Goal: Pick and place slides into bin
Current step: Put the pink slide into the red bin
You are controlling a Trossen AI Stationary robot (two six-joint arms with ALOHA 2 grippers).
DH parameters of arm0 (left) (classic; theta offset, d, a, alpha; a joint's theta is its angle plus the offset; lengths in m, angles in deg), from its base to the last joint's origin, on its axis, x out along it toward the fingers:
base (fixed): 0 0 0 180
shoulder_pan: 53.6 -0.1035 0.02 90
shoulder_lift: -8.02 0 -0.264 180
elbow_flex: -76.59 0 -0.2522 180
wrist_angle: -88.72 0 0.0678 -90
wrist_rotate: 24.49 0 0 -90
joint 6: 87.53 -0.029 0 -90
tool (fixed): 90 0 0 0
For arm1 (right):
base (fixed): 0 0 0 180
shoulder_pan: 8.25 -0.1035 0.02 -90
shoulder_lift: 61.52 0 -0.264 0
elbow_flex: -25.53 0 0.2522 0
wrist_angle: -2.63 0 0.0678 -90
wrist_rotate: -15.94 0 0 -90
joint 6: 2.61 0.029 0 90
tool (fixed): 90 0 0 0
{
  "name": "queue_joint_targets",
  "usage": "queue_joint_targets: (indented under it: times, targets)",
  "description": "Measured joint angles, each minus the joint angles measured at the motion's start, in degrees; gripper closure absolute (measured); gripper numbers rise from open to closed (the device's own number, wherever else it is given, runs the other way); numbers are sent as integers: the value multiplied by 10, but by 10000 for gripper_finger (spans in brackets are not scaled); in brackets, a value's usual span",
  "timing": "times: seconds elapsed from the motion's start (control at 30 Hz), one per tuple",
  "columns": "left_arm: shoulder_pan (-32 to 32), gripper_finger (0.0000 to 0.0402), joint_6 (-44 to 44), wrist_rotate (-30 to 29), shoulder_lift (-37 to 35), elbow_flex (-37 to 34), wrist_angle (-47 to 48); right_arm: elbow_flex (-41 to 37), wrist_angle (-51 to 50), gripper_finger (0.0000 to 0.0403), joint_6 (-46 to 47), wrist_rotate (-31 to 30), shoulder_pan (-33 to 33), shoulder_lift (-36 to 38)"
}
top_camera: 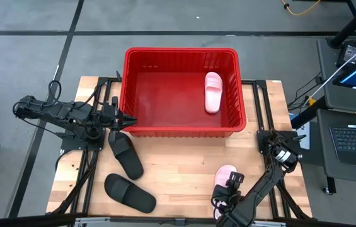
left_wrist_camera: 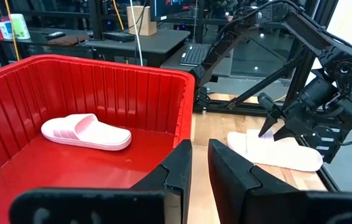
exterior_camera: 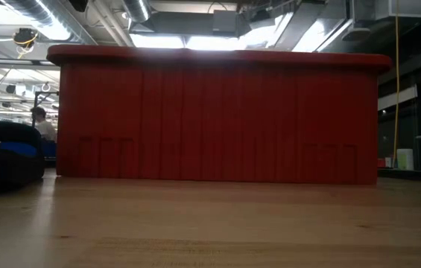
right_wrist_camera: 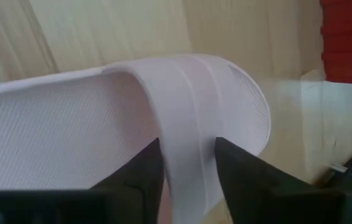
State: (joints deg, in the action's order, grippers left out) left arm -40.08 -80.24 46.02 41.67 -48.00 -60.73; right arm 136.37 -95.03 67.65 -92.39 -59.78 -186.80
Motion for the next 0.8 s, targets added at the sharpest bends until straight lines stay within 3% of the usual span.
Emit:
queue_joint_targets:
  times: [0.23,0.63,0.8]
  targets:
    - [0,355,-1,0,0,0,0,0,-8,386,0,32,1,0]
    - [0,354,-16,-1,0,0,0,19,-27,390,44,46,0,1]
    - [0,353,-16,-2,0,0,0,63,-62,390,41,13,0,1]
